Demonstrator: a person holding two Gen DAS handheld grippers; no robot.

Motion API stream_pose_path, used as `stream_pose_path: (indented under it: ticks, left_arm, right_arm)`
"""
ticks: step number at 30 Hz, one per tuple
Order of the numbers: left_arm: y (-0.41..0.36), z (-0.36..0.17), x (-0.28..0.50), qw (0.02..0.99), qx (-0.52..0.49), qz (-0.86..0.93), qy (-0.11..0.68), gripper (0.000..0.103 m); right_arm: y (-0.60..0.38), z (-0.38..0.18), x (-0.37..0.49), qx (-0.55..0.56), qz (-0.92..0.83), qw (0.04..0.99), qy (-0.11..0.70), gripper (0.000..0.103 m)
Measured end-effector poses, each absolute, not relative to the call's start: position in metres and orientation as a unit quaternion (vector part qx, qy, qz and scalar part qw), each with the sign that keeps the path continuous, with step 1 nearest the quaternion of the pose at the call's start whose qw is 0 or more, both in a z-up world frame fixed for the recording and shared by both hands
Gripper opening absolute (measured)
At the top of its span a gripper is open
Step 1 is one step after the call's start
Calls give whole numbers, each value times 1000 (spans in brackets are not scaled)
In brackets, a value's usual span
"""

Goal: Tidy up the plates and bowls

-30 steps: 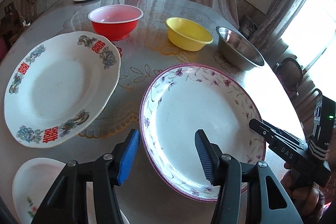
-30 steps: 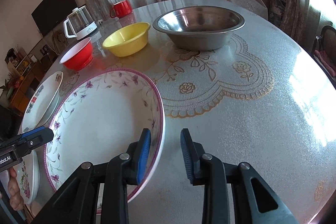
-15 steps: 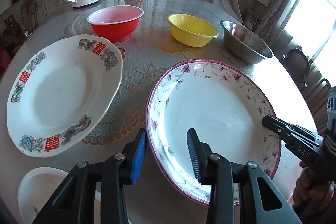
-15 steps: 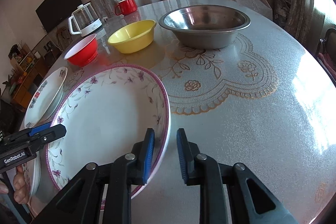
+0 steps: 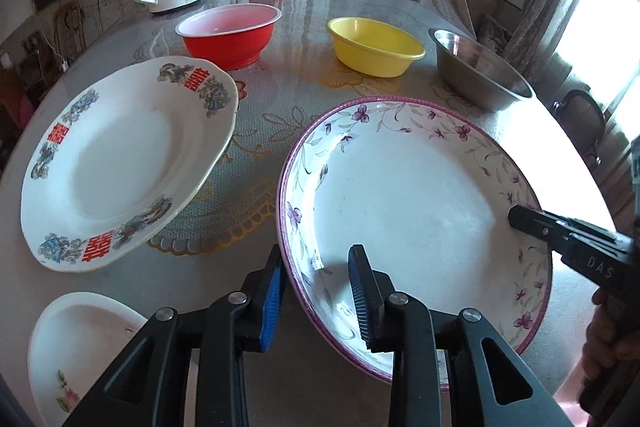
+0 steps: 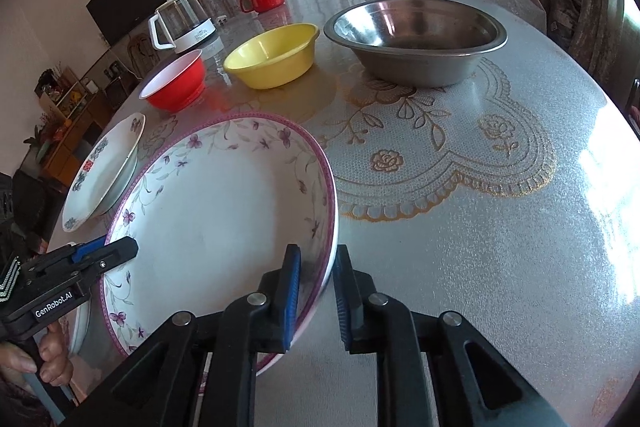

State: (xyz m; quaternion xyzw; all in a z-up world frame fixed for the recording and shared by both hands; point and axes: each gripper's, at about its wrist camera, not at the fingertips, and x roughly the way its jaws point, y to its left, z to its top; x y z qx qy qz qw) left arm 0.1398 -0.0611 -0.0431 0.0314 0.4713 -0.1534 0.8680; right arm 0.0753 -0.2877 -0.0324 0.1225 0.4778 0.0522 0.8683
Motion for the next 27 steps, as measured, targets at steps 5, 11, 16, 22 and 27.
stream_pose_path:
  ticks: [5,11,16,22,27]
  left_arm:
    - [-57,-40,132,874,25,-152,462,28]
    - [-67,-41,112,866,11,-180,467,28]
    - [-74,-42,113,870,11,-169,463,28]
    - [-62,-35,122,874,-17,-152,462,26]
    - [-57,-39,132,872,-12,-127,472,24]
  right_arm:
    - [-289,-33,74,120,55,875,466,16]
    - [-306,-32,65,127,45,877,461,13]
    - [-318,-32,63,136,52,870,471,14]
    - [-308,-27,69,110,42,880,460,13]
    - [-295,-27,88,84,51,880,464,13]
